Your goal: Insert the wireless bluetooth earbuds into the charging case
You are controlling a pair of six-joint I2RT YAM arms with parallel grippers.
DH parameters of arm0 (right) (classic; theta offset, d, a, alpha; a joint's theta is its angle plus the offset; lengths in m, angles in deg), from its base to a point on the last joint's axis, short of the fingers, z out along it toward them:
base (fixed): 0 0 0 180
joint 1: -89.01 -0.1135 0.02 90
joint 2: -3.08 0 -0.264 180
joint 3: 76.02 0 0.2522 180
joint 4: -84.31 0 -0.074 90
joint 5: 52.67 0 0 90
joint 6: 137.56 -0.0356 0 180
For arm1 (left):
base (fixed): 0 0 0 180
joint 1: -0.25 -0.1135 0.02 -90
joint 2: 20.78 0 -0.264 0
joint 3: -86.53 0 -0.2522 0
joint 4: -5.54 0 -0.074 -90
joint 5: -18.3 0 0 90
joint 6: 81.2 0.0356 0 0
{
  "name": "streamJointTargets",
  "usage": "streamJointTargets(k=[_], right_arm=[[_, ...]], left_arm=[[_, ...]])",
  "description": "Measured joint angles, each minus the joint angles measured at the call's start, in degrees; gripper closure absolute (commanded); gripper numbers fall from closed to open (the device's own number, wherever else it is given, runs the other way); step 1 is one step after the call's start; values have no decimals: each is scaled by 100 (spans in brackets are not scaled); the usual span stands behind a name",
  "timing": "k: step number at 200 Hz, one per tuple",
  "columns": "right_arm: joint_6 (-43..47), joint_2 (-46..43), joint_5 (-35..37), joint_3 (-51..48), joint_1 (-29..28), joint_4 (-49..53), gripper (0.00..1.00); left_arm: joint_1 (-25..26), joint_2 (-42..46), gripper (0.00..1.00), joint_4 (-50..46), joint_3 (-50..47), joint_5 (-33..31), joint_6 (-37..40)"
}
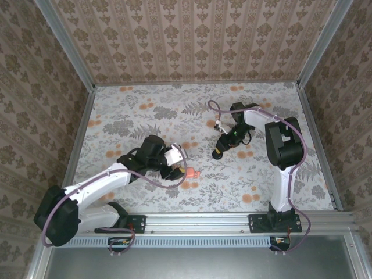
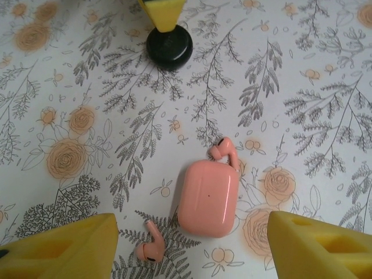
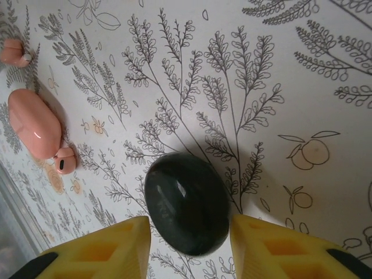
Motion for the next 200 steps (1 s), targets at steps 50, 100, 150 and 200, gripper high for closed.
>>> streamJointTargets(k=[50,100,150,200], right_arm=[[-299,-824,98,-295,63,-612,45],[-1274,-2962,-509,-1766,90,-2428,41],[-1770,-3711,-570,-2796,90,-3274,39],[-1816,-4251,-507,-3340,90,-3412,39]], left_arm=[[105,-411,31,-723,522,-83,490],[232,-1272,31,-1451,1239,-240,984],[428,-2319,33,-2116,1950,-374,1307],[616,-2997,33,-2378,2286,-573,1403]])
